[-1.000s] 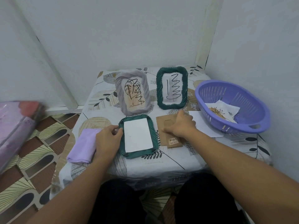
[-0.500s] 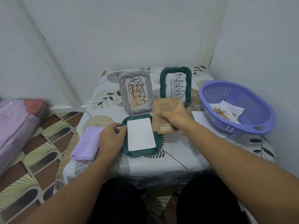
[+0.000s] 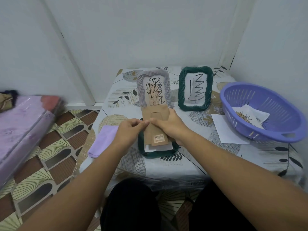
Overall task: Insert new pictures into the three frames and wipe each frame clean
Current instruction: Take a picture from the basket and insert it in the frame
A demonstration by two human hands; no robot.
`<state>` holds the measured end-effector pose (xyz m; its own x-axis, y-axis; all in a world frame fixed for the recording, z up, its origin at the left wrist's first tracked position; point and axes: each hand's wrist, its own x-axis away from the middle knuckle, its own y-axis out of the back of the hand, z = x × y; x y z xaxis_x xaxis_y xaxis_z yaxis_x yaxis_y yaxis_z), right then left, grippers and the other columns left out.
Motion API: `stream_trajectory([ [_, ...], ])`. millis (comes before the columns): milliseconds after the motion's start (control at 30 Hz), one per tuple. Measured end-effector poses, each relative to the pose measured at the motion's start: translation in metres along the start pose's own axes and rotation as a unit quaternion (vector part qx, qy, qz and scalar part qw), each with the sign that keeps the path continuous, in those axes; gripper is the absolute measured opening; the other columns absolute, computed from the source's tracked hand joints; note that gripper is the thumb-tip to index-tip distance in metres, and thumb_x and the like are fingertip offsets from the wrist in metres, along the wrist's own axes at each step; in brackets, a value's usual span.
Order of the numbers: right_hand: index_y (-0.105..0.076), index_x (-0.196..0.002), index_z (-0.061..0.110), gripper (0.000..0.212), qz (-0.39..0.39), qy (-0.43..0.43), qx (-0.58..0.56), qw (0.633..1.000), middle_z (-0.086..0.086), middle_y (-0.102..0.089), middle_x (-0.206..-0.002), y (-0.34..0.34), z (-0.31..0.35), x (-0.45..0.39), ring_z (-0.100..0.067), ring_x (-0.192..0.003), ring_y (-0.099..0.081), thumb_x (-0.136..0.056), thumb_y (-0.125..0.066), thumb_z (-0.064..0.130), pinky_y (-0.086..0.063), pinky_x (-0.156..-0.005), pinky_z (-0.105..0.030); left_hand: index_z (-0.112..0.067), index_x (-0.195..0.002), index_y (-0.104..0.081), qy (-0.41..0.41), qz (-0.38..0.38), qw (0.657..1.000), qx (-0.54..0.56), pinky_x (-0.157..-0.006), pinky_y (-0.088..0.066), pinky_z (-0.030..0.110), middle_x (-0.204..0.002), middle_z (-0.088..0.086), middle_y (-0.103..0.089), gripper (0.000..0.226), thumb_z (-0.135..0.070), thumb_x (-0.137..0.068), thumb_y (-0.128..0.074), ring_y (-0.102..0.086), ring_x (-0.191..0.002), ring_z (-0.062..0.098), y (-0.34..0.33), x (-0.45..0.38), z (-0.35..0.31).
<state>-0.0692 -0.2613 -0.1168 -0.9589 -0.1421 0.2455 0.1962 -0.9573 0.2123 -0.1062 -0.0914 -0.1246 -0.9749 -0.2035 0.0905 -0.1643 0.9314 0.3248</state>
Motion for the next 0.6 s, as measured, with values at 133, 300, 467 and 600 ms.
stream_trajectory([
  [133,-0.061,-0.123,0.024,0.033,-0.007,0.021,0.057,0.998,0.001,-0.071,-0.116,0.012,-0.006,-0.005,-0.019,-0.101,-0.071,-0.093,-0.07,0.036,-0.059,-0.093,-0.045,-0.006,-0.088,-0.075,0.03,-0.01,0.999,0.039,-0.079,-0.047,0.028,-0.084,0.0,-0.076,0.026,-0.031,-0.093,-0.073,-0.066,-0.081,0.009,0.005,-0.001,0.003],
  [300,-0.068,-0.117,0.024,0.034,-0.012,0.026,0.142,0.989,0.003,-0.072,-0.106,0.023,-0.015,-0.005,-0.018,-0.096,-0.071,-0.087,-0.077,0.039,-0.059,-0.091,-0.043,-0.009,-0.088,-0.074,0.025,-0.003,1.0,-0.016,-0.07,-0.052,0.028,-0.081,0.0,-0.077,0.025,-0.034,-0.088,-0.079,-0.071,-0.08,0.014,0.002,0.003,0.008],
  [467,-0.067,-0.119,0.024,0.04,-0.021,0.032,0.19,0.981,0.001,-0.071,-0.108,0.023,-0.023,-0.005,-0.018,-0.098,-0.068,-0.086,-0.077,0.044,-0.058,-0.089,-0.04,-0.017,-0.082,-0.075,0.018,-0.015,0.997,-0.08,-0.078,-0.06,0.042,-0.077,-0.002,-0.077,0.023,-0.039,-0.083,-0.083,-0.073,-0.083,0.021,0.002,0.0,0.014],
  [600,-0.066,-0.117,0.024,0.039,-0.024,0.034,0.216,0.975,0.003,-0.068,-0.102,0.025,-0.025,-0.004,-0.017,-0.096,-0.065,-0.087,-0.075,0.047,-0.051,-0.071,-0.03,-0.019,-0.081,-0.074,0.015,-0.017,0.994,-0.105,-0.074,-0.058,0.038,-0.074,-0.003,-0.076,0.023,-0.04,-0.083,-0.083,-0.072,-0.078,0.018,0.0,-0.002,0.016],
])
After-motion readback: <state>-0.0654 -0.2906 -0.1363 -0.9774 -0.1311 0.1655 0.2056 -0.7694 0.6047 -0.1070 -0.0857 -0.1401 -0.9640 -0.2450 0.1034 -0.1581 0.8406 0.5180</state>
